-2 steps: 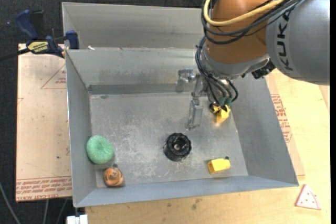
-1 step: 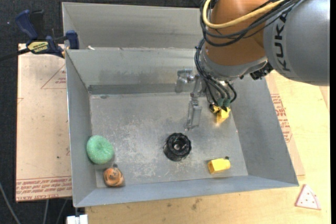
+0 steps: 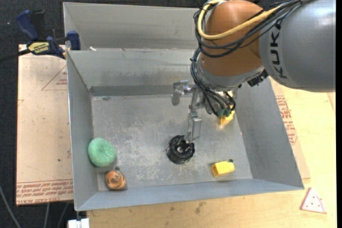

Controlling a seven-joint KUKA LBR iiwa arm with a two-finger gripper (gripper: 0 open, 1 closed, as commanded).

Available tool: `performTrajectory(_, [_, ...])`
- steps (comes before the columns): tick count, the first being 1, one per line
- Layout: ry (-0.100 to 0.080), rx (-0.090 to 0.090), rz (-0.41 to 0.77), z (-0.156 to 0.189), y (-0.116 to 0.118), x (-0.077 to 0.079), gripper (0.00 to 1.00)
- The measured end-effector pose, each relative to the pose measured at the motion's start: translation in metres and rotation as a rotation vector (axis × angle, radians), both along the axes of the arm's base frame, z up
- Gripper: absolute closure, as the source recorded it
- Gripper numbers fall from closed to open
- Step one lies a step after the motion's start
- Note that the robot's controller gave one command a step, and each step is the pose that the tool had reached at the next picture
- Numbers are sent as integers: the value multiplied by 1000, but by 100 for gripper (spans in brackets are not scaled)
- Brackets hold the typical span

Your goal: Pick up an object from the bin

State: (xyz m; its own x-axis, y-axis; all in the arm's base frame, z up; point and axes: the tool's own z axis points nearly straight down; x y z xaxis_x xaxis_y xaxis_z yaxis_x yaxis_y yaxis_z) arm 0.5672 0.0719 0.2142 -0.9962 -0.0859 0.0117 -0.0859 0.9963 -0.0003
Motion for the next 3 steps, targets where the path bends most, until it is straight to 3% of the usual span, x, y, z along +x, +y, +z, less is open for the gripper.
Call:
performTrajectory(1, [-26,4,153,-20,3,12,0])
performTrajectory(2, [-16,4,223,-84,-22,-3,0])
performTrajectory(3, [-15,7,308,-122,-15,-1,100])
